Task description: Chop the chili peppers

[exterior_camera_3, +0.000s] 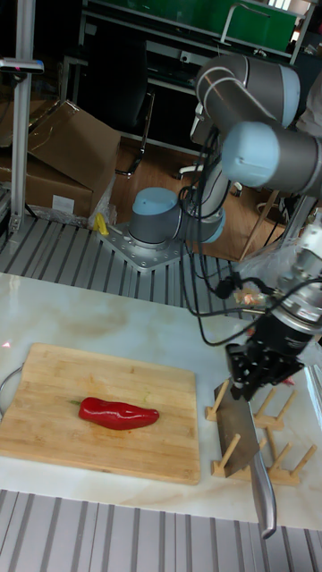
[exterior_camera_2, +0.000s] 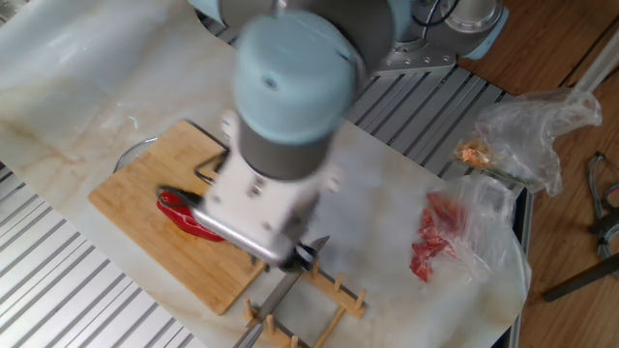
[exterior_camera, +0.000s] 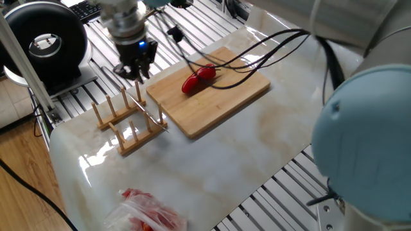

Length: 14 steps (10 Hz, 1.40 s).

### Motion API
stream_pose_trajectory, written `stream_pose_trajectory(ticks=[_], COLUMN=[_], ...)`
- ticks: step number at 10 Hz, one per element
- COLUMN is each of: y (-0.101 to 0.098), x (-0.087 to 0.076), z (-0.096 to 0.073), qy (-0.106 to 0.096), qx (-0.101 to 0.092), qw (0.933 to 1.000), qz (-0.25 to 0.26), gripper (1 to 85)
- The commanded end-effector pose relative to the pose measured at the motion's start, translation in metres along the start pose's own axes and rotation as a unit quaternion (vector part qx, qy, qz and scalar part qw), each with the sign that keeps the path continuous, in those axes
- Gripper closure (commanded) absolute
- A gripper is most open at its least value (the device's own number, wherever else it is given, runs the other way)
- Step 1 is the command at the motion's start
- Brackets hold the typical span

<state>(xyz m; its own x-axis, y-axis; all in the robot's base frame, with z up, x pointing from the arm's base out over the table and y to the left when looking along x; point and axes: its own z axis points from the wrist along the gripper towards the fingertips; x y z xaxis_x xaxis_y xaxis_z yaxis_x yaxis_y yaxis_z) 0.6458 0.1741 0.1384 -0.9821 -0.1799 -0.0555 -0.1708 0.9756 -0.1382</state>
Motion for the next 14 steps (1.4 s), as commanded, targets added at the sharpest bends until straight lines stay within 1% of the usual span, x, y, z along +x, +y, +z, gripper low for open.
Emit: stream_pose_trajectory(ticks=[1, 2, 3, 4, 5, 6, 8, 11, 12, 14], y=[0.025, 0.026, 0.030, 0.032, 0.032, 0.030, 0.032, 0.036, 0.033, 0.029], x=[-0.004, -0.007, -0.007, -0.009, -0.011, -0.013, -0.024, -0.030, -0.034, -0.037], z=[0.007, 0.013, 0.014, 0.013, 0.012, 0.013, 0.023, 0.034, 0.039, 0.043], qy=[-0.012, -0.022, -0.024, -0.026, -0.023, -0.016, -0.014, -0.007, -0.009, -0.006], qx=[0.025, 0.021, 0.015, 0.013, 0.017, 0.025, 0.031, 0.035, 0.041, 0.055], qw=[0.9994, 0.9993, 0.9993, 0.9993, 0.9992, 0.9990, 0.9987, 0.9985, 0.9983, 0.9978], qz=[0.022, 0.023, 0.024, 0.025, 0.029, 0.032, 0.039, 0.042, 0.040, 0.036], gripper=[58.0, 56.3, 54.3, 53.3, 52.7, 52.7, 52.7, 52.7, 52.7, 52.7])
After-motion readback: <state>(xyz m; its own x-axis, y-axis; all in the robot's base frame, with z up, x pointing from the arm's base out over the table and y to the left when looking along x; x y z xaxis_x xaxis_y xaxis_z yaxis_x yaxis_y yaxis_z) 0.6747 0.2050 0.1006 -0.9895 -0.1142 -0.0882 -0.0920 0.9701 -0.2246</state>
